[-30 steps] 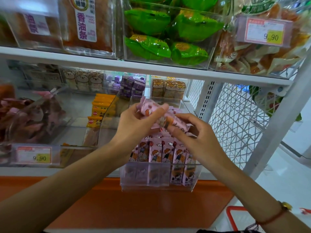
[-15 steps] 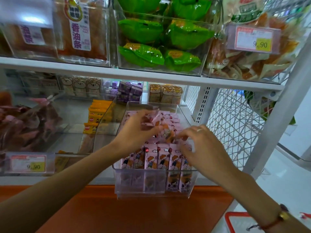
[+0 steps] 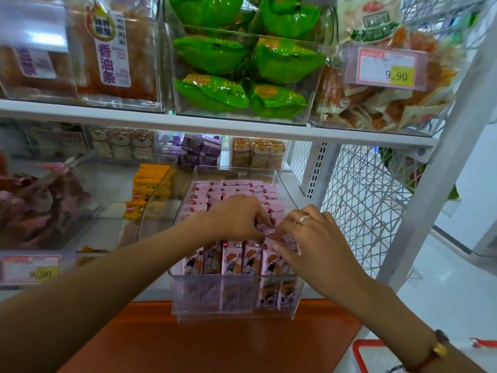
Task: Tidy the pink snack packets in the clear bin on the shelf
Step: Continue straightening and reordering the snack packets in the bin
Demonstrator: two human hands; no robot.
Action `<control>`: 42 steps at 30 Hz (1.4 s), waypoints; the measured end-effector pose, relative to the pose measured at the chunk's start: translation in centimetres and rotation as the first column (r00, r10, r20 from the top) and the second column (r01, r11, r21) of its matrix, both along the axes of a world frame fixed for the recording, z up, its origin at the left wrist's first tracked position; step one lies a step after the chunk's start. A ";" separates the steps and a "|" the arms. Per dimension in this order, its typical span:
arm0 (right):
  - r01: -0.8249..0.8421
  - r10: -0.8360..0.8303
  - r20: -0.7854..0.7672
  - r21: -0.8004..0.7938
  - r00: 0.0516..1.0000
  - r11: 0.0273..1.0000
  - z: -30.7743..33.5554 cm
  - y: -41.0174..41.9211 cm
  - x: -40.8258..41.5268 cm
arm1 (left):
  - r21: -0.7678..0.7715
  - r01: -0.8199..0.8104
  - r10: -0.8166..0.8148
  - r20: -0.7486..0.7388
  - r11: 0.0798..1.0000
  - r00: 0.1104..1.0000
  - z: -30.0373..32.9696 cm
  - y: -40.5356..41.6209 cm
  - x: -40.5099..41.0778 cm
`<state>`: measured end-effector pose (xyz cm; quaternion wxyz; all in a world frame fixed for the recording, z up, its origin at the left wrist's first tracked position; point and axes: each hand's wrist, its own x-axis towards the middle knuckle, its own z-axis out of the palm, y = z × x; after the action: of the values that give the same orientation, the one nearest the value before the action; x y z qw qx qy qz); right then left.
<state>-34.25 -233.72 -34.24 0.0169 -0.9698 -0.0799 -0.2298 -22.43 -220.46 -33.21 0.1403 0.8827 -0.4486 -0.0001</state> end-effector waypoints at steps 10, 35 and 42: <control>-0.161 -0.018 0.348 0.477 0.937 0.864 2.0 0.6 -0.5 | -0.525 -0.192 0.097 -0.203 0.829 0.974 1.8 3.2 -4.6; -0.178 0.044 0.174 0.973 0.984 0.147 1.4 3.9 0.2 | -0.732 -0.239 0.102 -0.227 0.638 0.968 -1.5 4.9 -8.4; -0.322 0.198 0.262 0.859 0.944 0.399 2.1 4.1 -0.7 | -0.792 -0.176 0.004 -0.215 0.585 0.977 -0.9 5.1 -7.8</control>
<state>-34.90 -229.59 -32.16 0.5549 -0.7743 -0.0980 -0.2880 -30.27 -215.37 -34.08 0.5666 0.7405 -0.3388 0.1260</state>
